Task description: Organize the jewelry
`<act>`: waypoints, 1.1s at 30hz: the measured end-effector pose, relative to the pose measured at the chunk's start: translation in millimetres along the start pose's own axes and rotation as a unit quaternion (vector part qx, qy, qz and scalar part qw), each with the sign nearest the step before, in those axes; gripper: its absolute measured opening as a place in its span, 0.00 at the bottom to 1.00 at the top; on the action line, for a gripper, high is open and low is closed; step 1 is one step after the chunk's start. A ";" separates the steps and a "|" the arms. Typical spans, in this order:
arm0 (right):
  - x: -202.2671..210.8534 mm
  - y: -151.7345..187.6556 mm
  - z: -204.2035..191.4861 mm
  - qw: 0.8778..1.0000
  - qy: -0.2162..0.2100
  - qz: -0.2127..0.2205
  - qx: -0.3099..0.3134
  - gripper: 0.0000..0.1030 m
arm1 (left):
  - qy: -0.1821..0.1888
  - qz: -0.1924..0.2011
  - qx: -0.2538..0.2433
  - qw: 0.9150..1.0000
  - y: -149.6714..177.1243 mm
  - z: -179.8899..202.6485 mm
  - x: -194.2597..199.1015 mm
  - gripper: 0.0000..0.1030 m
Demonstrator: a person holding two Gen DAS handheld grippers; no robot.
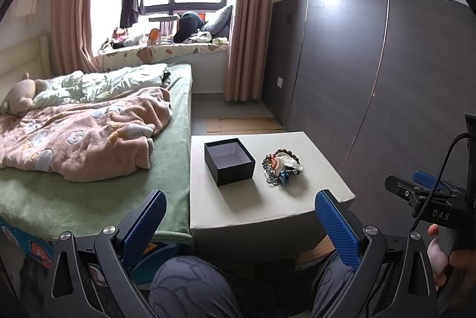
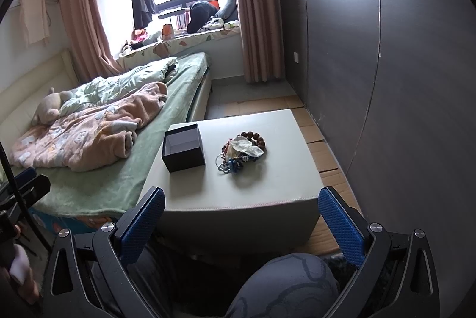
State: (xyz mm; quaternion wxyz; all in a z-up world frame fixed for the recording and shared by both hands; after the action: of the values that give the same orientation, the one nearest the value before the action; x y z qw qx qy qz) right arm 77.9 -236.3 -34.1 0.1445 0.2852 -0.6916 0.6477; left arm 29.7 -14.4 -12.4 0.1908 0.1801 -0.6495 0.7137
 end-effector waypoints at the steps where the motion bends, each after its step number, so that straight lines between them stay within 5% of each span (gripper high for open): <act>1: 0.1 -0.6 0.0 1.000 0.000 0.000 0.000 1.00 | 0.001 0.001 0.000 1.000 0.2 -0.1 0.1 0.97; 17: -5.7 -14.3 8.1 1.000 0.001 0.001 -0.013 1.00 | 0.008 -0.004 -0.009 1.000 -12.1 7.7 -11.9 0.97; 33: -75.6 -27.6 39.9 0.999 -0.009 -0.028 -0.041 1.00 | 0.022 -0.036 -0.006 0.999 -27.7 10.2 -83.3 0.97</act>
State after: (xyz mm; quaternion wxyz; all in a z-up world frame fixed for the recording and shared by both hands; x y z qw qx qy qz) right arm 160.9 -259.6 -59.4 0.1680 0.3041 -0.7107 0.6117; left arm 115.7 -25.5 -29.7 0.2320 0.1863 -0.6427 0.7060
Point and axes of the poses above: each gripper's, at about its wrist camera, not at the fingertips, and x roughly against the way its jaws point, z to its right, y to its underside, the point moved 6 cm from there along -x, roughly the way its jaws point, and after that the axes turned 2 degrees about z, right-handed, at the moved point
